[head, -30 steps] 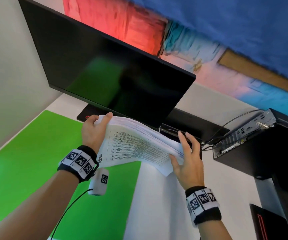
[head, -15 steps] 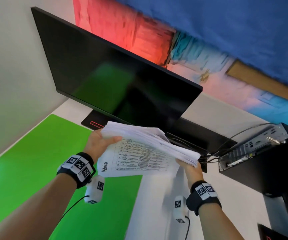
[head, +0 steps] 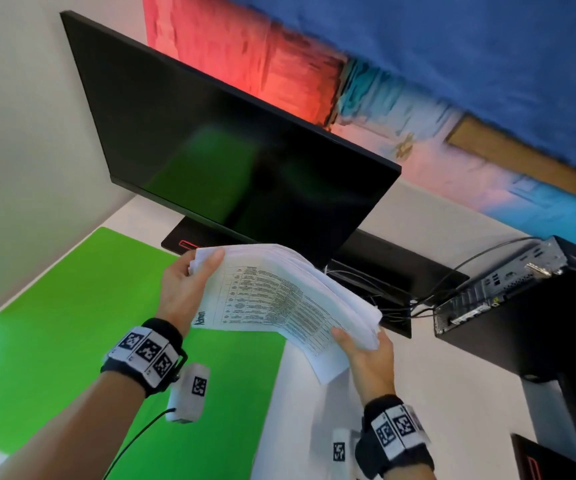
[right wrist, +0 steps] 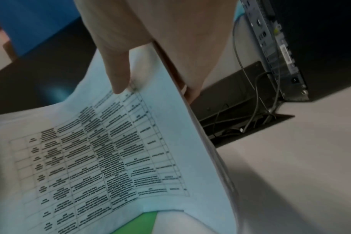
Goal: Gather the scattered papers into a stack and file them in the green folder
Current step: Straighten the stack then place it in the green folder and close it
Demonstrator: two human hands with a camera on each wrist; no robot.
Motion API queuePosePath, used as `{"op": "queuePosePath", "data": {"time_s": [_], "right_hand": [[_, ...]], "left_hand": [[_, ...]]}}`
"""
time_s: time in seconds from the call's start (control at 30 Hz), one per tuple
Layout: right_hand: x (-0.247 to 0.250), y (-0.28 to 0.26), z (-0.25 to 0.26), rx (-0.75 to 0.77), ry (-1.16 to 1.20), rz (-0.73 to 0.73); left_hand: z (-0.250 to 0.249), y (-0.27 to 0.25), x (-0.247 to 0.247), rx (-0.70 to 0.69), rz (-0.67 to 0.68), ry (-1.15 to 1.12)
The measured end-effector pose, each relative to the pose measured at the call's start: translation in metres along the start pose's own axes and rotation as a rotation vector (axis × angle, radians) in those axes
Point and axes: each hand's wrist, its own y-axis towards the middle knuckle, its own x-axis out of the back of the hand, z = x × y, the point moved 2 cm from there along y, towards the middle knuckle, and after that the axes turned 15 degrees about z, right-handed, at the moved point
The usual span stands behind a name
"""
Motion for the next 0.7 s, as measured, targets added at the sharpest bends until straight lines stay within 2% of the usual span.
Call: {"op": "queuePosePath", "data": {"time_s": [0.1,0.23,0.37,0.43,0.57,0.63,0.7], "right_hand": [[0.002,-0.003,0.012,0.186,-0.143,0.023],[-0.001,-0.004,0.027,0.342,-0.337,-0.052],[0.003,-0.001,0.022,0.378,-0.314,-0.130],[0.007,0.001,0.014,0.343,-0.204,-0.167],[0.009,0.001,0.009,0.260,0.155,-0.180],[0.009,0.002,0.002,0.243,0.169,-0.142],[0.006,0.002,-0.001,0.220,0.076,-0.031]], "left_hand": [[-0.015,0.013,-0.003,-0.017,-0.061,0.000],[-0.020,0.037,-0.007,0.032,-0.167,0.074],[-0.010,0.054,-0.002,0.107,-0.255,0.089],[-0.007,0.057,0.000,0.102,-0.264,0.080],[-0.010,0.052,-0.003,0.026,-0.190,0.032],[-0.007,0.046,-0.002,0.000,-0.073,0.025],[0.002,0.041,0.003,0.045,0.094,0.084]]}}
